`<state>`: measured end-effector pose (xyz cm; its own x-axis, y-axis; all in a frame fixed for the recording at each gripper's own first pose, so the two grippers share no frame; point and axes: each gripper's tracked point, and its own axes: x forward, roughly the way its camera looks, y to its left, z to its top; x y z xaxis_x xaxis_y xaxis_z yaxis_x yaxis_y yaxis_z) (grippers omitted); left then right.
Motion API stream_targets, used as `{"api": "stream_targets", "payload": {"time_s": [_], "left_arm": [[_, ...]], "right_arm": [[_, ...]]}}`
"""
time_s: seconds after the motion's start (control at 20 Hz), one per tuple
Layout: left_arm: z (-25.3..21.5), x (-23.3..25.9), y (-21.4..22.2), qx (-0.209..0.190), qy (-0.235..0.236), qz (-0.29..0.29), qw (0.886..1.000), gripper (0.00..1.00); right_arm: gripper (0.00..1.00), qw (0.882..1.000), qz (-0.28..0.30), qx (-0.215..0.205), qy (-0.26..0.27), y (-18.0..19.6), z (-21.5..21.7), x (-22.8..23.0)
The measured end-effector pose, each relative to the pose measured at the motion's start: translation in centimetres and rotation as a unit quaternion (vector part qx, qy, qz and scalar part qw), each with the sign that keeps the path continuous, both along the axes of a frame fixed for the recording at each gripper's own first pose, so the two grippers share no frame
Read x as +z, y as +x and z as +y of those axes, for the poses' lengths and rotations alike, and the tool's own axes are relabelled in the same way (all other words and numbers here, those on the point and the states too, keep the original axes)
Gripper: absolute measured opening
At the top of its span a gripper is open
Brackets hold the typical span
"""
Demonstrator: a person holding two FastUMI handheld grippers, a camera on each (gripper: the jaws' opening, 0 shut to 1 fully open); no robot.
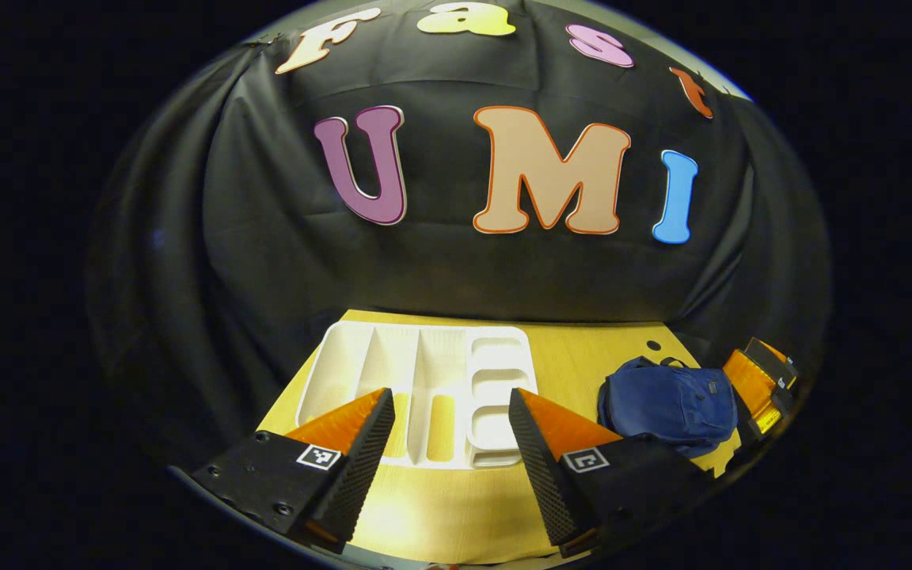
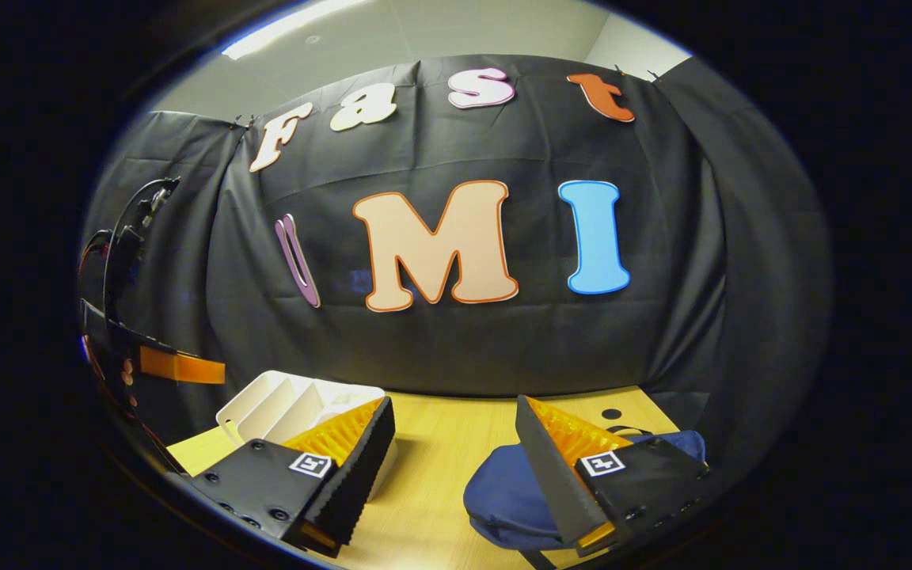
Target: Open the schoolbag, grab two books from the bookshelf and put them into the schoolbag.
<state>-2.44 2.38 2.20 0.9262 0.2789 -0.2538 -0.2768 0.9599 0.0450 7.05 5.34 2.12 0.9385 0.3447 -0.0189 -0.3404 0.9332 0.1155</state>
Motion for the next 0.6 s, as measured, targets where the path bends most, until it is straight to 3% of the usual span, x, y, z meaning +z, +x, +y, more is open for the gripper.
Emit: {"api": "stream_targets", "payload": {"time_s": [0.6], "left_arm": [[0.6,-1.4,-0.1,-0.045,0.006,0.017,0.999,0.86]], "right_arm": [[0.98,0.999,-0.012,-0.033,-0.017,-4.4,1.2,0.4]]}}
